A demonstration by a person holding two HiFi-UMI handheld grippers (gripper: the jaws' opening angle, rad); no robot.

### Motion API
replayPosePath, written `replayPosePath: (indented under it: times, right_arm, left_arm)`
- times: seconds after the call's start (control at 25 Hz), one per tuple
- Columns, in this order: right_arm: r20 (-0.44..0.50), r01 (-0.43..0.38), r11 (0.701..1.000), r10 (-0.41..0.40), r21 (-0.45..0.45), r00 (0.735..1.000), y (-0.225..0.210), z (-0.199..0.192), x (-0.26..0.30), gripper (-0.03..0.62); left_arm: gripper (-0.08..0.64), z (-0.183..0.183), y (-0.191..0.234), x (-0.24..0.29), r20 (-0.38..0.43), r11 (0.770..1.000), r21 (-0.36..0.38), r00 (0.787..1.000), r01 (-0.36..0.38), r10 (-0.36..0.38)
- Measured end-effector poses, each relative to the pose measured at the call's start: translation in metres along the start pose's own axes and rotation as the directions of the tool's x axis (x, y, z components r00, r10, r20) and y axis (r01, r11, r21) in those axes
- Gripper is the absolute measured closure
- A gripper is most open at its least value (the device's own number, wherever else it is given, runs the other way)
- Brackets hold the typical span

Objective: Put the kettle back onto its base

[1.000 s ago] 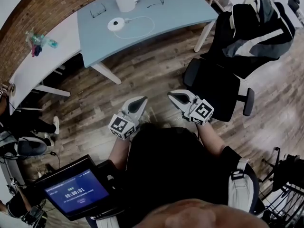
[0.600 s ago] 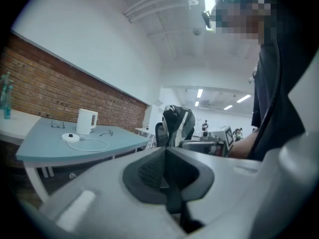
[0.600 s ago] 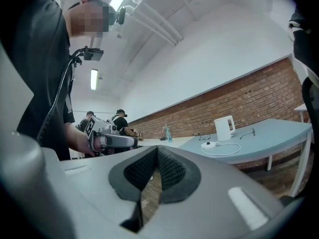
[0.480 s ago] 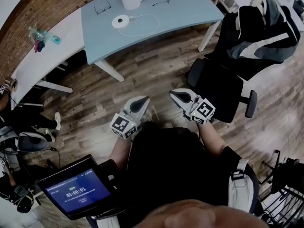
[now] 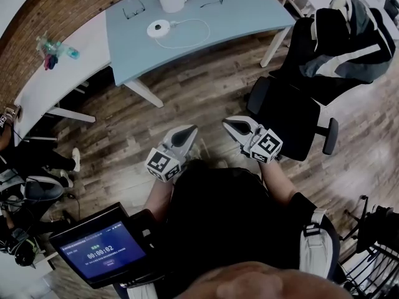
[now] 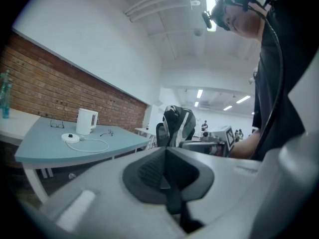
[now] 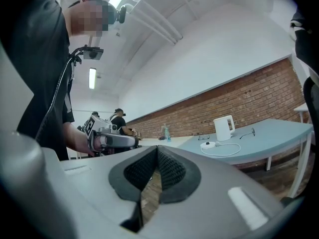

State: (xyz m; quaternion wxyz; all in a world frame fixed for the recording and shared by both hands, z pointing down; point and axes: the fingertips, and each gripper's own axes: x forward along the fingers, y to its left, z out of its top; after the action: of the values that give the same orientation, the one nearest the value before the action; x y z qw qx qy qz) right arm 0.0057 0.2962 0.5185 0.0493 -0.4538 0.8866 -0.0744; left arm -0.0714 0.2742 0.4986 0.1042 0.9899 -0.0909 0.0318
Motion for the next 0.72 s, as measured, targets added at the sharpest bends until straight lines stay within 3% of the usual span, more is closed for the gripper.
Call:
replayPosePath:
  times: [0.72]
  right_arm:
    - [-0.006, -0.012, 1.000, 0.012, 0.000, 1.000, -0.026, 0.006, 0.061, 0.589]
  left_arm:
    - [0.558, 0.012, 0.057, 0.003, -0.001, 1.000, -0.006, 1.000, 0.016, -0.016]
